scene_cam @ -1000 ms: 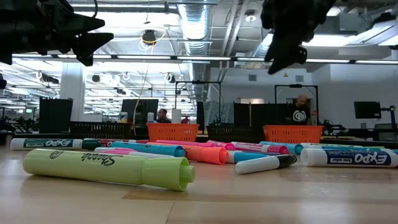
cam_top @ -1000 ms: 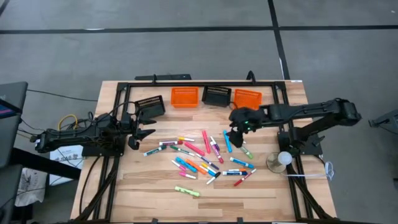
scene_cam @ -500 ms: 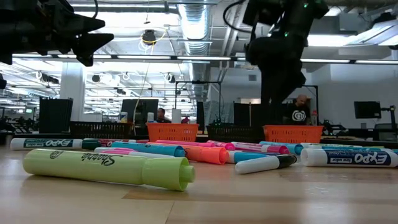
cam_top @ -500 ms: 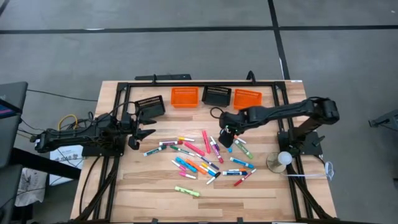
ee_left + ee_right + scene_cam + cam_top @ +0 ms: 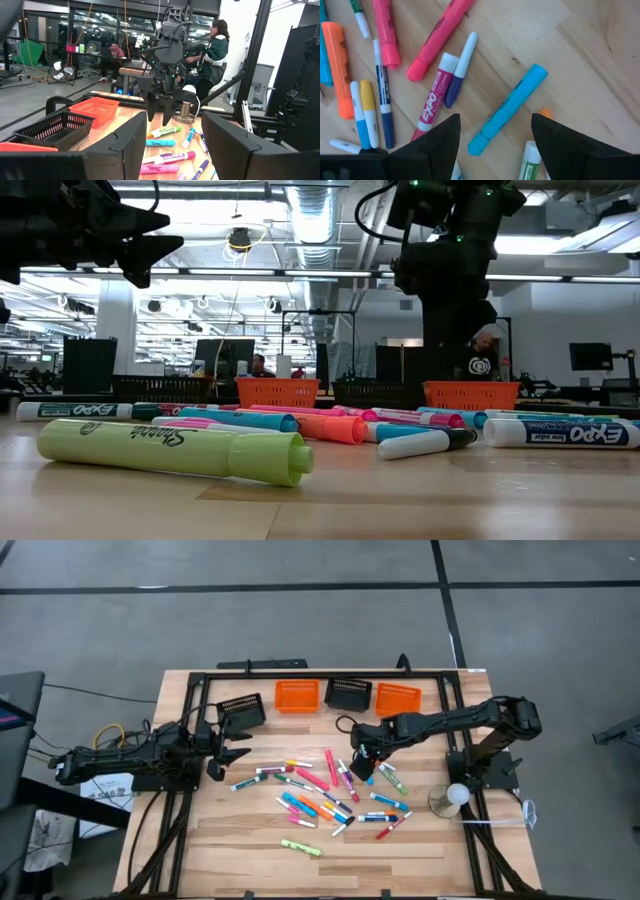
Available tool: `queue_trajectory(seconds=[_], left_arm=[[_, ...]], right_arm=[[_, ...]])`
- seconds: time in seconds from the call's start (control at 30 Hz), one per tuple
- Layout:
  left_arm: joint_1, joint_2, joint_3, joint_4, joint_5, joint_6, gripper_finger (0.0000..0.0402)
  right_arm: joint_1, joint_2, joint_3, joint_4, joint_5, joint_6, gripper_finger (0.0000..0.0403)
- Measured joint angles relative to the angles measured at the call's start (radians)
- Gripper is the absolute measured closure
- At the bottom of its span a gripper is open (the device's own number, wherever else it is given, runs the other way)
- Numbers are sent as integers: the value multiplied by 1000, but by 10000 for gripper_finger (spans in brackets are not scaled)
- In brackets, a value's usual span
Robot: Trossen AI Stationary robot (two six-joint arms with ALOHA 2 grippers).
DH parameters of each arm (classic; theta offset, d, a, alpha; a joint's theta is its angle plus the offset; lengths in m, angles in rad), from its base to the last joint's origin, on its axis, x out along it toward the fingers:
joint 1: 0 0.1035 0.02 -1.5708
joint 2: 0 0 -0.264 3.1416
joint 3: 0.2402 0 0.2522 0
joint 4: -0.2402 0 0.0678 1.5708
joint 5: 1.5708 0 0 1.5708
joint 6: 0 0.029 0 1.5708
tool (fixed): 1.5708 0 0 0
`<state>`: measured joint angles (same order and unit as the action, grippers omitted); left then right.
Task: Pick & Place Markers
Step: Put the large light blue highlighter pen into the left black bin
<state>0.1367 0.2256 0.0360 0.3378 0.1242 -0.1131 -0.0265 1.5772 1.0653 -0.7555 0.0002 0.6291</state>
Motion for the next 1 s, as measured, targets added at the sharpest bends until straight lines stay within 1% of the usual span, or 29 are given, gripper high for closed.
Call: queue_trajectory(seconds=[0.27,0.53,0.77,0.8,1.0], left_arm=[[0,0,0,0,0,0,211],[0,11,0,7,2,-7,211],[0,38,0,10,0,-35,211],[0,39,0,9,0,-35,211],[0,62,0,12,0,-35,211]], right_arm=[[-4,20,-1,-2,2,71,168],[0,137,0,8,2,88,168],[-4,175,-1,33,6,88,168],[-4,181,1,59,6,88,168],[-3,222,0,59,-1,88,168]])
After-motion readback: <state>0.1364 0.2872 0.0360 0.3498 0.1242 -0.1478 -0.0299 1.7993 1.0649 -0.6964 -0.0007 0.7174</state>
